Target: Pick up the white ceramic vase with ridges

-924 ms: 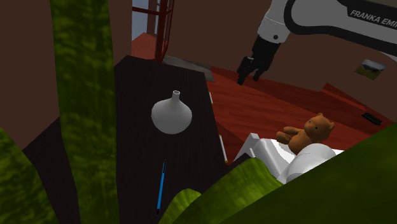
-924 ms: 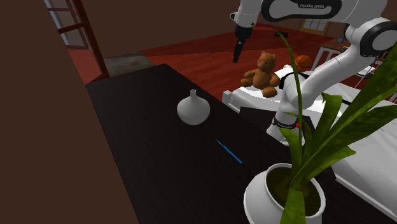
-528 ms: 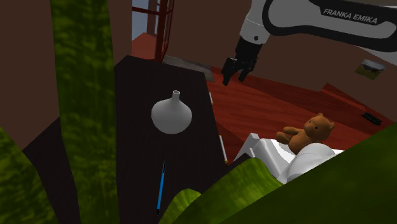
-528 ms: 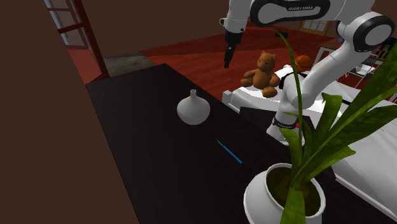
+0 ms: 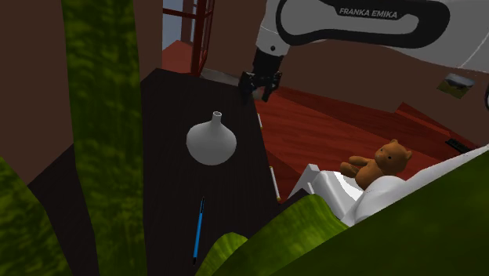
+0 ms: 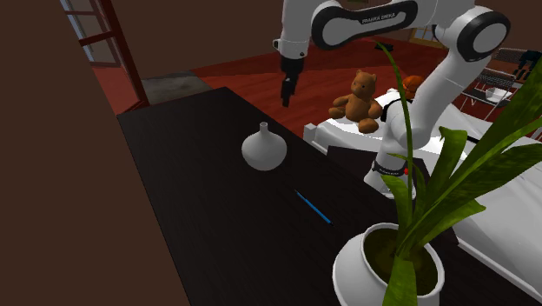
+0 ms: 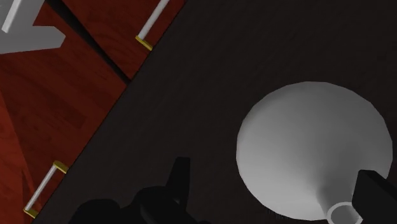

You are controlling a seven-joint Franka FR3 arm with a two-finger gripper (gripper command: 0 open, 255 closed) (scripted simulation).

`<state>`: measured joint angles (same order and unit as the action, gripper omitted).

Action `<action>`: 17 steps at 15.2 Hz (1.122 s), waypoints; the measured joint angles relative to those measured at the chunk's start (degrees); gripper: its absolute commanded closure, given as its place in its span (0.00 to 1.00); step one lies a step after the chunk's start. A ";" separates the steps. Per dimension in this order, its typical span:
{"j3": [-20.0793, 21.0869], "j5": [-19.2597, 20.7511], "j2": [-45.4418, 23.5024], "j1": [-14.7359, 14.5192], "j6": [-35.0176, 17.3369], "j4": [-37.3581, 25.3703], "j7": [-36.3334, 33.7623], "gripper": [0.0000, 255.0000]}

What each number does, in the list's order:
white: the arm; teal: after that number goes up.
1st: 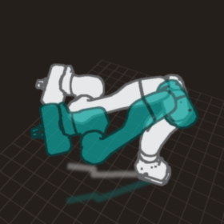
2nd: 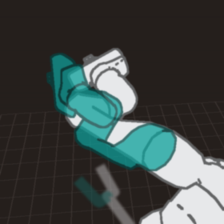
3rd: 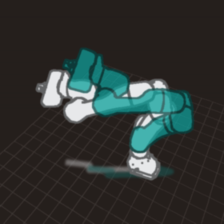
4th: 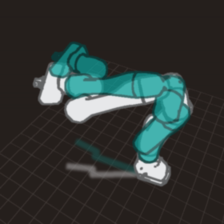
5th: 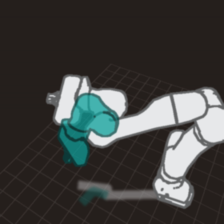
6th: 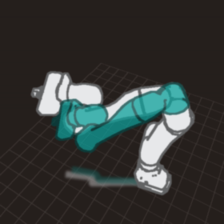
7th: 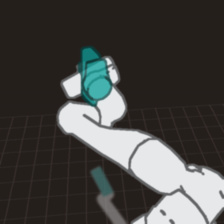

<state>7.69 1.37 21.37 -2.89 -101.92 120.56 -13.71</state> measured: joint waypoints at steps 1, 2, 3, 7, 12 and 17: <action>0.60 -0.22 -1.98 -0.28 -0.59 -1.20 -0.70 0.00; 1.06 -0.37 -3.92 -0.49 -1.40 -2.16 -1.23 0.00; 1.41 -0.49 -5.83 -0.65 -2.24 -3.06 -1.58 0.00; 3.17 -0.67 -13.52 -1.64 -3.39 -8.94 -3.68 0.00; 3.84 -0.51 -17.41 -2.10 -6.48 -9.47 -4.61 0.00; 3.89 -0.38 -18.10 -2.12 -9.46 -7.16 -4.78 1.00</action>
<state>11.58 0.99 3.27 -5.01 -111.37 113.40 -18.49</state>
